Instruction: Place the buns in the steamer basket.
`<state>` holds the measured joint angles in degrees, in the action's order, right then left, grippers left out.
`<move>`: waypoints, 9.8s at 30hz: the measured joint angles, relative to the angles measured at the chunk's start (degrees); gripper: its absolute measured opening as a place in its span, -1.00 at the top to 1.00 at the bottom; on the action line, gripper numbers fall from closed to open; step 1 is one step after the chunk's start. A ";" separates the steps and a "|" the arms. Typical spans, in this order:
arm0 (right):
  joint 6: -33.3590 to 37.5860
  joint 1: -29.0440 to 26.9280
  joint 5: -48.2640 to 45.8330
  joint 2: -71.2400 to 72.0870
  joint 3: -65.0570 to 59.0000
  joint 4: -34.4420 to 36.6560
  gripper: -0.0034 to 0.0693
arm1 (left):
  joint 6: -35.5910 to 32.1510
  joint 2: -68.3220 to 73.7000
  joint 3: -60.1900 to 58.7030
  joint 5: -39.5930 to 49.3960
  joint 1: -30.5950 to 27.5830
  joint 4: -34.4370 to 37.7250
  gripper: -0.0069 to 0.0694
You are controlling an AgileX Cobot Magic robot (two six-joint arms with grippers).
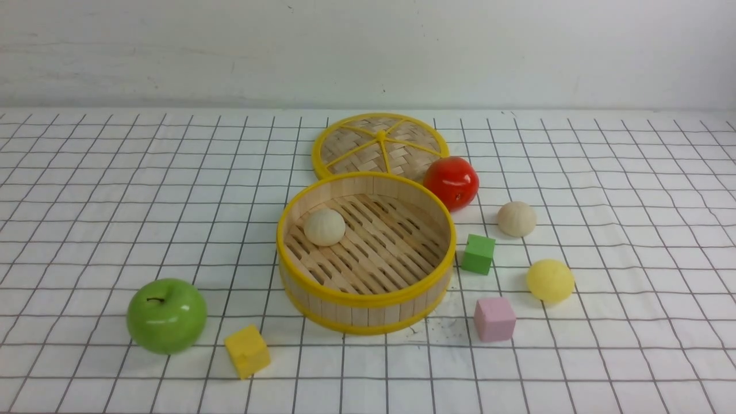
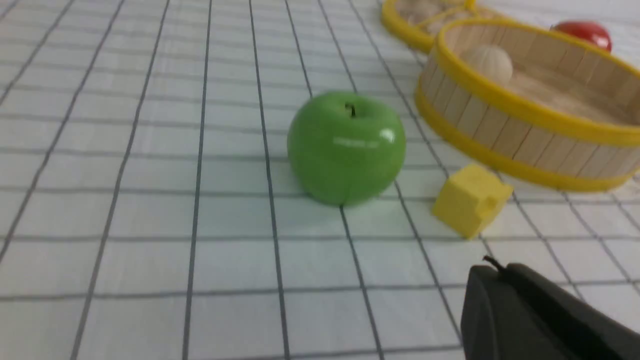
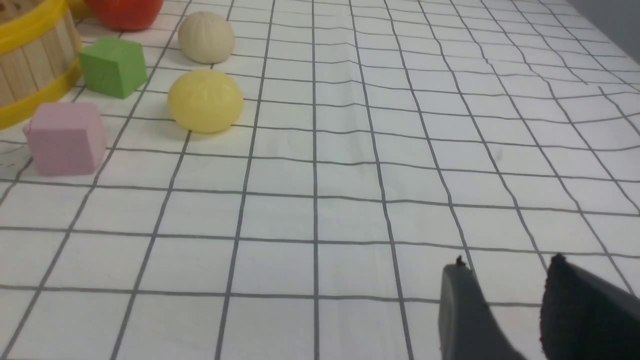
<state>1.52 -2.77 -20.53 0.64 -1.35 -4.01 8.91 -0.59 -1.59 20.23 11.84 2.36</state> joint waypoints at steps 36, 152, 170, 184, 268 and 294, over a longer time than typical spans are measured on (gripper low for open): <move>0.00 0.00 1.01 0.00 -0.13 -0.46 0.25 | 0.00 0.00 -0.14 1.93 0.00 0.18 0.75; 23.65 25.01 -24.57 -117.73 97.00 43.82 0.83 | 0.00 0.00 -0.14 1.97 0.00 0.20 0.53; 22.62 17.15 -25.89 -113.94 99.60 38.25 -0.17 | 0.00 0.00 -0.14 1.97 0.00 0.20 0.48; 16.14 12.43 -18.59 -121.47 100.04 21.31 -0.07 | 0.00 0.00 -0.14 1.97 0.00 0.20 0.47; 10.87 23.88 -48.87 -99.89 100.28 7.62 -0.04 | 0.04 0.00 -0.14 1.97 0.00 0.20 0.30; -11.64 23.88 -50.57 -73.24 68.80 4.99 0.96 | 0.04 0.00 -0.14 1.97 0.00 0.20 0.25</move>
<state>-10.12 21.10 -71.10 -72.60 67.45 0.98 8.94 -0.59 -1.73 22.20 11.84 2.56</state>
